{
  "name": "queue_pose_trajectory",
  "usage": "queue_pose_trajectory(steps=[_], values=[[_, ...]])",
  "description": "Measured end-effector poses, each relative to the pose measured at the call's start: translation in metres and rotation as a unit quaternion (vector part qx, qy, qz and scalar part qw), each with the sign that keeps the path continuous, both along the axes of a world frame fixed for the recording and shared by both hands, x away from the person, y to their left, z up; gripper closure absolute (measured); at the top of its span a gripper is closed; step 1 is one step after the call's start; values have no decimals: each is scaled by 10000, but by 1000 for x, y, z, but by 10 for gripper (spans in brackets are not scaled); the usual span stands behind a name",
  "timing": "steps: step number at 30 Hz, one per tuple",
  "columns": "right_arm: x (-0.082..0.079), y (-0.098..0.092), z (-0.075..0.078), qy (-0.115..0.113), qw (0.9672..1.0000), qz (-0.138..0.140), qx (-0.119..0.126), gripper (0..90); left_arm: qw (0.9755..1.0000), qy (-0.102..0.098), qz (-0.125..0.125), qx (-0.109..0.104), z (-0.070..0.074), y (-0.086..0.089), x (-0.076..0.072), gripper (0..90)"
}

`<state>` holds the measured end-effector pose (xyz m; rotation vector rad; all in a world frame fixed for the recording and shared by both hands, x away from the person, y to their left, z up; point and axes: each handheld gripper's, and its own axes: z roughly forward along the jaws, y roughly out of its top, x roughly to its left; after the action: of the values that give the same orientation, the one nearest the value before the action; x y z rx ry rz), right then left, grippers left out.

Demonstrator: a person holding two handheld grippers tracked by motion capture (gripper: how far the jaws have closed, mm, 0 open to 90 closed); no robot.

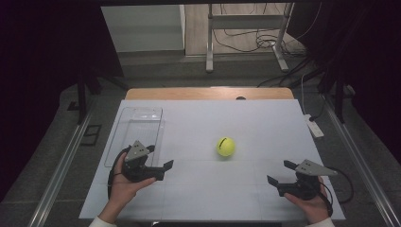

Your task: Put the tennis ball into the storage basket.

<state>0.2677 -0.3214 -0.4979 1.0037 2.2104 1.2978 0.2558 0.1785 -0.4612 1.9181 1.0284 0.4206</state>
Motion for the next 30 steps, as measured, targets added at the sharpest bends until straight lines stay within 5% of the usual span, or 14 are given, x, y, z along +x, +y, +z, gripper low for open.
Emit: queue_pose_trajectory(steps=[30], values=[[1, -1, -2, 44, 10000, -24, -47, 105, 9995, 133, -286, 77, 5, -22, 17, 109]])
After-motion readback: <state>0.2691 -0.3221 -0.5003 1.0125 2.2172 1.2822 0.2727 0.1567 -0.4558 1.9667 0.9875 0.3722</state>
